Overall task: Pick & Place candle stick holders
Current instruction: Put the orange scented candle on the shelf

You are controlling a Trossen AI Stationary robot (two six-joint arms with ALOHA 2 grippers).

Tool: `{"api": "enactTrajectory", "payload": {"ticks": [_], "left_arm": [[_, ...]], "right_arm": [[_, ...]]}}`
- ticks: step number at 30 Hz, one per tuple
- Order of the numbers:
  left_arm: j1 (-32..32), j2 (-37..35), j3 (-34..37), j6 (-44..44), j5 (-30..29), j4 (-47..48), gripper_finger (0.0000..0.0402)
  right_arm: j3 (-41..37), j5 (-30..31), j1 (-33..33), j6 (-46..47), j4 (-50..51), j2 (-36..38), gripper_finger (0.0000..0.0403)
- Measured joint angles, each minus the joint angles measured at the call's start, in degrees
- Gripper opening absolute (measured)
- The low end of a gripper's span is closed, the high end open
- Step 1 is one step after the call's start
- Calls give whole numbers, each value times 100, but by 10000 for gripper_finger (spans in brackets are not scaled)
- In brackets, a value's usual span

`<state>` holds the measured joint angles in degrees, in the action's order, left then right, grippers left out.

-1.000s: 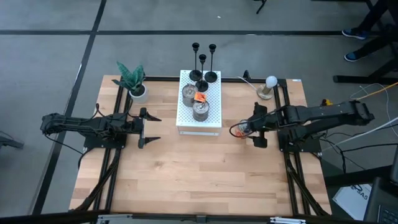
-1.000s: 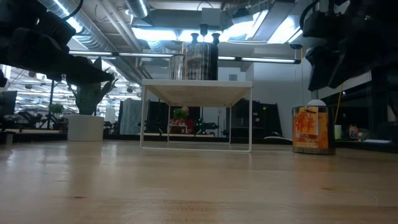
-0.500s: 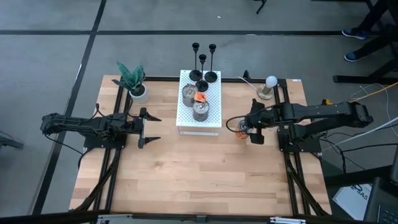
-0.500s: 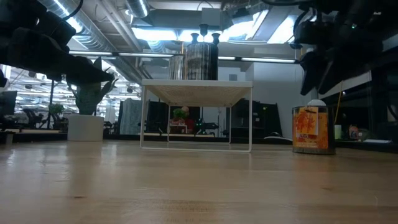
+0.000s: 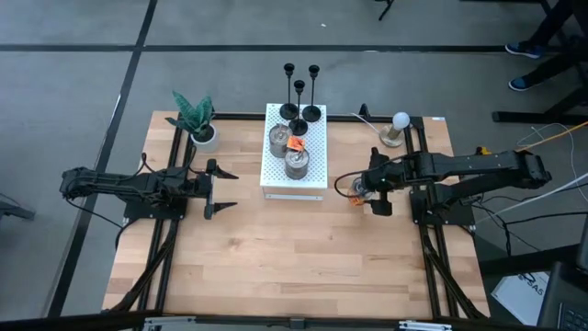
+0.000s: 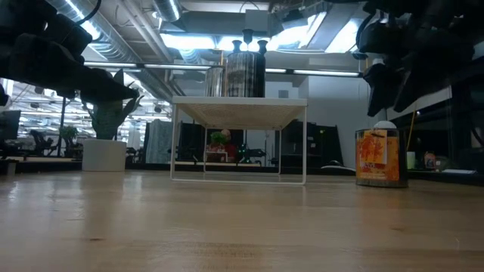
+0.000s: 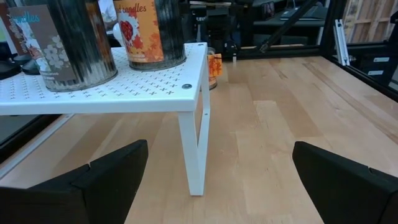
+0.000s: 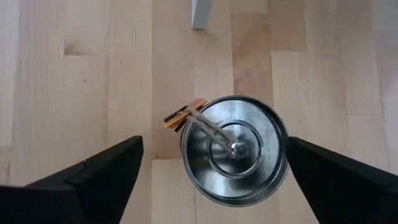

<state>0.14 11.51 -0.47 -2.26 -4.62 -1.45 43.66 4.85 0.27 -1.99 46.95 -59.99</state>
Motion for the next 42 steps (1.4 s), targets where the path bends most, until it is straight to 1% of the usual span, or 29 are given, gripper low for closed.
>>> {"api": "enactTrajectory", "payload": {"ticks": [4,8,9,10,12,14,16,19,23,26,34,42], "left_arm": [[0,0,0,0,-2,0,400],[0,0,0,0,-2,0,400],[2,0,0,0,-2,0,400],[1,0,0,0,-2,0,400],[1,0,0,0,-2,0,400],[0,0,0,0,-2,0,400],[0,0,0,0,-2,0,400],[0,0,0,0,-2,0,400],[0,0,0,0,-4,0,400],[0,0,0,0,-2,0,400],[0,0,0,0,-3,0,400],[0,0,0,0,-2,0,400]], "right_arm": [[0,72,-1,93,45,0,399],[0,569,25,432,150,0,399],[0,591,51,539,173,0,399],[0,560,86,623,202,0,399],[0,285,168,595,234,0,399],[0,-102,252,266,232,2,399],[0,-340,347,140,209,2,399],[0,-362,524,284,189,2,399],[0,-520,666,-104,171,2,400],[0,-598,704,-152,165,-54,400],[0,-616,708,-447,-67,-618,400],[40,-547,704,-521,-155,-1112,400]]}}
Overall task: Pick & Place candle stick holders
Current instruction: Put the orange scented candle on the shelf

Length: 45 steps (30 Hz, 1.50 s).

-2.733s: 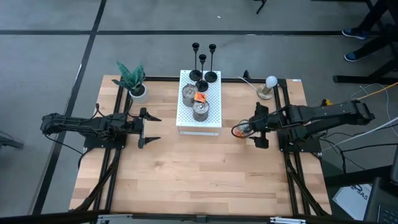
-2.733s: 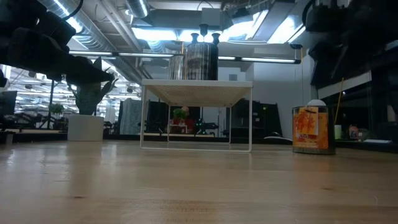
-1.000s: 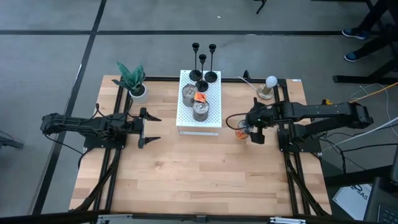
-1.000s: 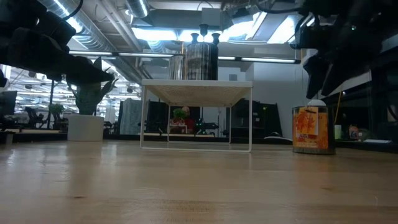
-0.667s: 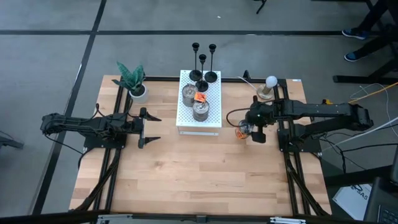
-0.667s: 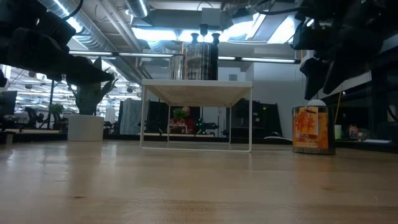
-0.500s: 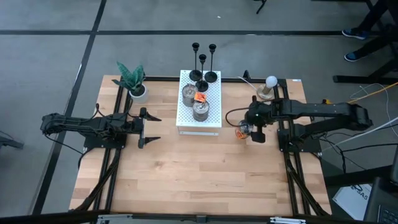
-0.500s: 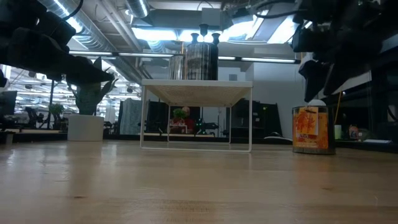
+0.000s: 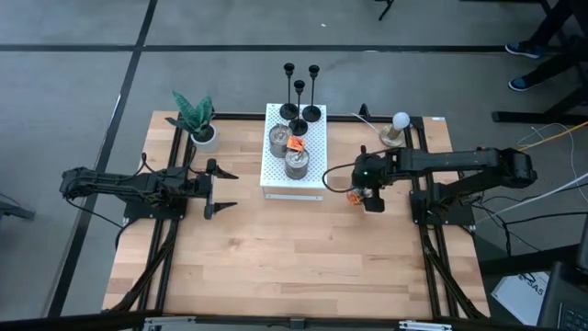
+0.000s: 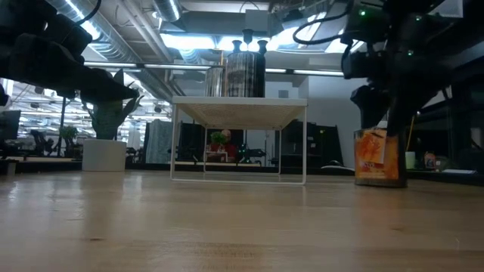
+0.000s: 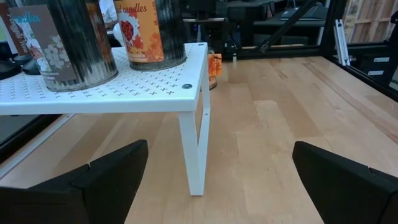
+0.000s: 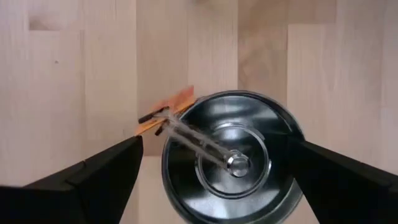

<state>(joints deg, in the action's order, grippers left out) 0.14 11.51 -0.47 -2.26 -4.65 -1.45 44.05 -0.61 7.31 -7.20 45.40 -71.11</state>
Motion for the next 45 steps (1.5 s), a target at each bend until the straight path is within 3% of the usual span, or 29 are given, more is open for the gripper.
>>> {"api": "enactTrajectory", "payload": {"ticks": [5,10,20,39,45], "left_arm": [[0,0,0,-1,-1,0,400],[0,0,0,0,-2,0,400],[0,0,0,0,0,0,400],[0,0,0,0,0,0,400],[2,-1,0,-1,0,0,400]], "right_arm": [[5,117,2,-255,-31,-94,400],[-25,619,5,-177,-22,-125,400],[4,543,-94,205,55,-125,400],[851,507,-118,223,1050,-63,400],[1088,1156,-90,-193,1015,393,400]]}}
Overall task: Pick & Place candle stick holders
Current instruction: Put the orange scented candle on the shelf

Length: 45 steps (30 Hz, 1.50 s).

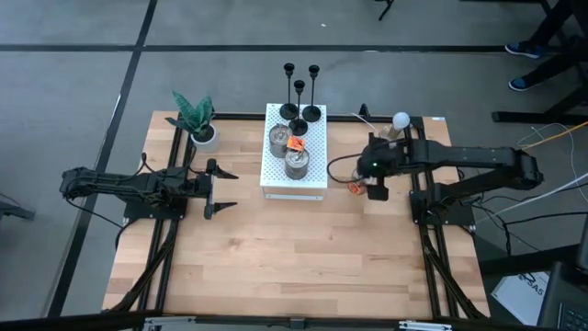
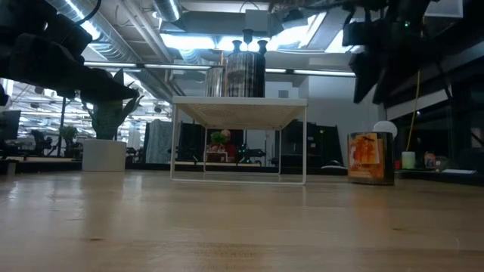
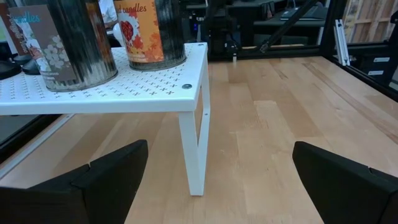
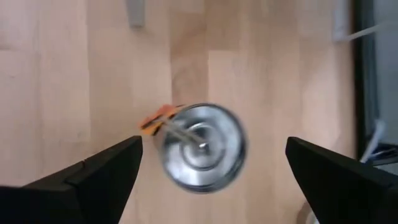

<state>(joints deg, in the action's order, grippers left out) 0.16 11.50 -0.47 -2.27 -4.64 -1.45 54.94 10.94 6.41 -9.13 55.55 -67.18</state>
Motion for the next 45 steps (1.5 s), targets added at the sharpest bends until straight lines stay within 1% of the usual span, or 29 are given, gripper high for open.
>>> {"api": "enactTrajectory", "payload": {"ticks": [3,6,10,15,22,29,34,45], "left_arm": [[0,1,0,-1,0,0,400],[-2,1,0,1,0,0,400],[-1,1,0,1,0,0,400],[-1,1,0,1,0,0,400],[0,1,0,1,0,0,400],[0,1,0,0,0,0,400],[-1,1,0,-1,0,0,400],[-2,1,0,1,0,0,400]], "right_arm": [[3,1,219,-295,-82,157,400],[-38,-324,575,-480,-122,169,400],[-403,-892,1019,-531,-371,165,399],[-822,-1351,1313,-636,-724,166,399],[-1200,-1651,1475,-639,-1276,166,399],[-1316,-2006,1524,-634,-1310,166,399],[-1316,-2107,1522,-631,-1313,166,399],[-1312,-2018,1522,-612,-1314,160,400]]}}
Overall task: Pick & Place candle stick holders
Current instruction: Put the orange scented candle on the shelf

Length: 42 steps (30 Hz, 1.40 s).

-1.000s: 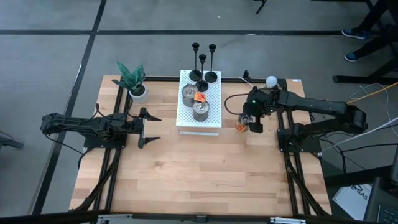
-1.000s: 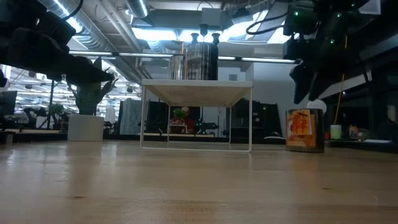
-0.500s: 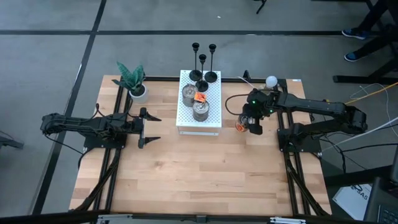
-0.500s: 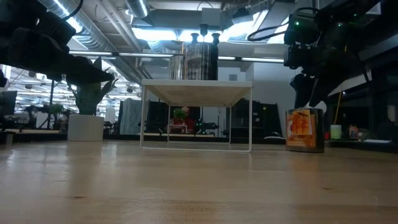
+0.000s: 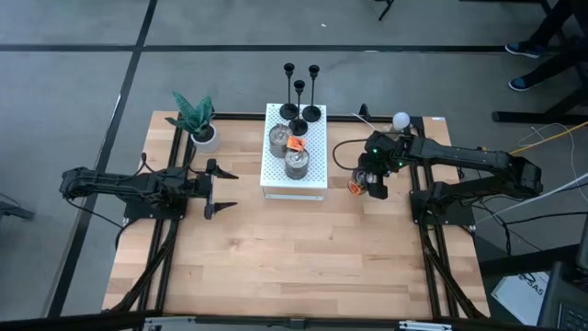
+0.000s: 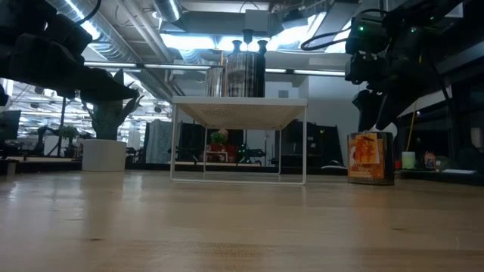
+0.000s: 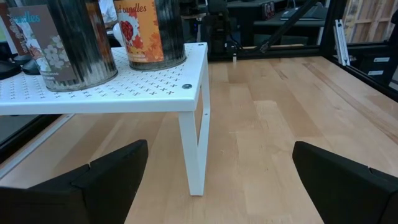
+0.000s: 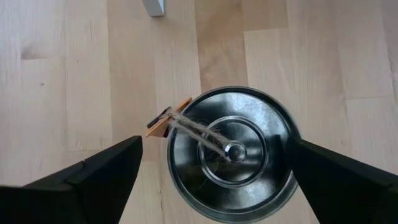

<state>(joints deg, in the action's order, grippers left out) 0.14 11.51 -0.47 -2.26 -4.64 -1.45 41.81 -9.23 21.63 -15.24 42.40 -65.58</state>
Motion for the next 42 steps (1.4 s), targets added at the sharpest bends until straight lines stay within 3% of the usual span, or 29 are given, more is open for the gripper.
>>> {"api": "enactTrajectory", "payload": {"ticks": [22,31,42], "left_arm": [[0,0,0,0,0,0,400],[0,0,0,-1,-26,0,400],[1,0,0,0,-26,0,400]], "right_arm": [[351,212,118,-22,368,380,400],[451,-87,451,-466,301,389,400],[66,-44,450,-468,-97,206,400]]}}
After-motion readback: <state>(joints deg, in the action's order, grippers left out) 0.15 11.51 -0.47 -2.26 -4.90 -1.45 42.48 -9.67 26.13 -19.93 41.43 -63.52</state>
